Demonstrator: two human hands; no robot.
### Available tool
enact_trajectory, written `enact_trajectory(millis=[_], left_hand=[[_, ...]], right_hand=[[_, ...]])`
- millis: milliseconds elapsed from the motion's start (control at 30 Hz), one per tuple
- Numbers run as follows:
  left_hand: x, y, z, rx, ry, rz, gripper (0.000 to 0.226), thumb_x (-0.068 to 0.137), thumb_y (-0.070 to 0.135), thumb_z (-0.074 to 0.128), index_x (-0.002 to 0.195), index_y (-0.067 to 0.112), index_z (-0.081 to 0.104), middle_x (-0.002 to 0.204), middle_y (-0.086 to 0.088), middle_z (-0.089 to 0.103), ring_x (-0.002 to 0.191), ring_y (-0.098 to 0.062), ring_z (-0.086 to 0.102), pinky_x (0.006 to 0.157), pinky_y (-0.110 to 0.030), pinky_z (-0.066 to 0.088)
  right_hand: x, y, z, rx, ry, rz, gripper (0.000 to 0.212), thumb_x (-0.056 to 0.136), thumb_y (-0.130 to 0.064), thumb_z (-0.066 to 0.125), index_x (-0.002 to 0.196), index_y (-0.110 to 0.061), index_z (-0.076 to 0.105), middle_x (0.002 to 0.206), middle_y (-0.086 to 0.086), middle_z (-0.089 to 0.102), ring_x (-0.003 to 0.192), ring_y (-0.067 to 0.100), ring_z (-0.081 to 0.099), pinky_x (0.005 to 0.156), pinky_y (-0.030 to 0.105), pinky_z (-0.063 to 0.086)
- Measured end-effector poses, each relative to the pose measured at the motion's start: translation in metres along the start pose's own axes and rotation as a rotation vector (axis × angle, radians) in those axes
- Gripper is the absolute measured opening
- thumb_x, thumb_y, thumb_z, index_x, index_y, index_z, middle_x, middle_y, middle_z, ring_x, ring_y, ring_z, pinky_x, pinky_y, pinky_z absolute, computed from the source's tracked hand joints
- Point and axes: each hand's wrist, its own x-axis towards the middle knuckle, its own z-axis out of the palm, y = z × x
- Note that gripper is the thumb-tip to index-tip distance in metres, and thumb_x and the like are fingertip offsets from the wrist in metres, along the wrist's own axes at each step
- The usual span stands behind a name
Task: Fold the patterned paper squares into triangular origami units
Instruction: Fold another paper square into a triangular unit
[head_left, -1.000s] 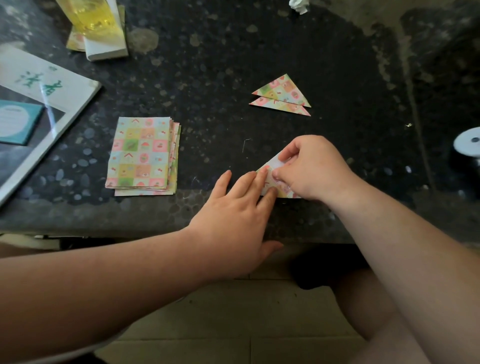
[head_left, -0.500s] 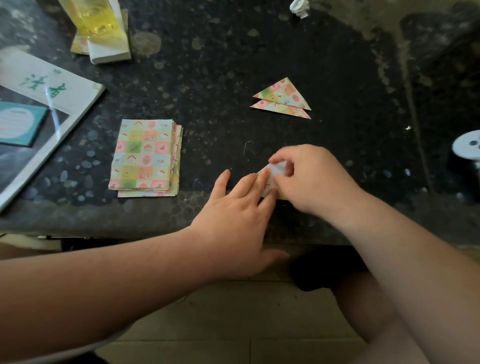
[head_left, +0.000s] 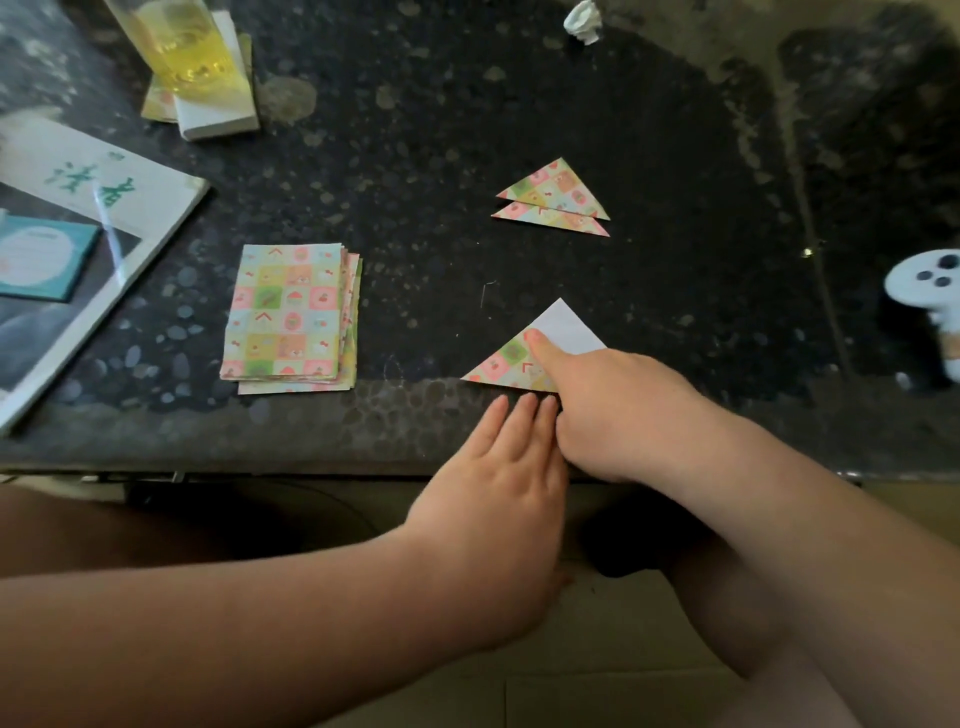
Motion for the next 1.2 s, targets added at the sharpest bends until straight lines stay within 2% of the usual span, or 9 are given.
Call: enact_trajectory(millis=[100,267,500,633,767,867,1000,1067,1200], left_hand=[[0.004,0.000,0.005,0.027,0.062,-0.003,0.087,0.102,0.048,0.033,0.156,-0.005,-0.010,0.163,-0.032,-0.014,0.152,-0.047,-0.014,0.122,-0.059,-0.011],[0.006,0.001,0.008,0.052,0.120,-0.008,0.082,0.101,0.044,0.033,0.157,-0.007,0.001,0.162,-0.036,-0.004,0.151,-0.051,-0.010,0.120,-0.064,-0.009],[0.008,0.005,0.014,0.024,0.121,-0.017,0.086,0.102,0.040,0.032,0.153,-0.010,-0.014,0.159,-0.040,-0.012,0.150,-0.053,-0.010,0.121,-0.061,-0.008],[0.007,0.004,0.011,0.016,0.111,-0.028,0.088,0.102,0.043,0.035,0.155,-0.004,-0.017,0.161,-0.036,-0.017,0.152,-0.049,-0.012,0.123,-0.055,-0.010],[0.006,0.003,0.012,-0.010,0.082,-0.055,0.095,0.098,0.049,0.042,0.156,0.004,-0.019,0.163,-0.028,-0.022,0.153,-0.041,-0.016,0.122,-0.052,-0.005],[0.005,0.001,0.013,-0.040,0.084,-0.082,0.098,0.094,0.052,0.049,0.158,0.013,-0.013,0.166,-0.020,-0.019,0.155,-0.034,-0.013,0.119,-0.054,0.002],[0.000,-0.002,0.008,-0.040,0.056,-0.113,0.096,0.094,0.054,0.050,0.158,0.023,-0.015,0.166,-0.013,-0.023,0.155,-0.030,-0.014,0.118,-0.058,0.004],[-0.002,-0.005,0.009,-0.038,0.062,-0.127,0.095,0.093,0.053,0.051,0.159,0.026,-0.013,0.168,-0.011,-0.020,0.155,-0.030,-0.013,0.118,-0.058,0.005],[-0.007,-0.014,0.012,-0.026,0.088,-0.182,0.094,0.087,0.055,0.055,0.161,0.029,0.005,0.170,-0.012,0.001,0.156,-0.031,0.003,0.111,-0.058,0.013]], right_hand=[[0.000,0.000,0.000,-0.036,-0.020,-0.021,0.082,0.098,-0.025,0.044,0.164,-0.034,-0.004,0.132,0.006,0.061,0.116,0.030,0.060,0.086,0.040,0.049],[0.000,0.005,-0.003,-0.034,-0.049,-0.046,0.081,0.099,-0.025,0.042,0.163,-0.035,-0.006,0.132,0.004,0.062,0.111,0.028,0.061,0.084,0.039,0.049],[0.005,0.007,0.000,-0.025,-0.062,-0.027,0.087,0.097,-0.021,0.044,0.163,-0.036,-0.010,0.125,0.003,0.064,0.092,0.024,0.052,0.081,0.039,0.049],[0.002,0.008,-0.004,-0.012,-0.077,-0.016,0.088,0.097,-0.022,0.046,0.162,-0.038,-0.010,0.128,0.003,0.062,0.091,0.024,0.050,0.082,0.038,0.049],[0.001,0.008,-0.004,-0.006,-0.077,-0.015,0.088,0.097,-0.023,0.048,0.162,-0.038,-0.010,0.129,0.003,0.062,0.092,0.024,0.051,0.080,0.038,0.049],[-0.001,0.008,-0.004,-0.006,-0.077,-0.017,0.088,0.097,-0.023,0.047,0.162,-0.038,-0.010,0.128,0.002,0.062,0.091,0.024,0.050,0.078,0.037,0.048],[-0.002,0.008,-0.004,-0.008,-0.064,-0.018,0.086,0.098,-0.023,0.046,0.163,-0.037,-0.009,0.129,0.002,0.062,0.090,0.023,0.050,0.076,0.037,0.049],[-0.002,0.008,-0.004,-0.008,-0.059,-0.018,0.085,0.098,-0.023,0.045,0.163,-0.036,-0.008,0.128,0.002,0.062,0.089,0.023,0.050,0.075,0.037,0.050],[-0.003,0.007,-0.004,-0.022,-0.060,-0.008,0.082,0.099,-0.023,0.043,0.163,-0.036,-0.008,0.129,0.003,0.061,0.090,0.023,0.051,0.077,0.037,0.052]])
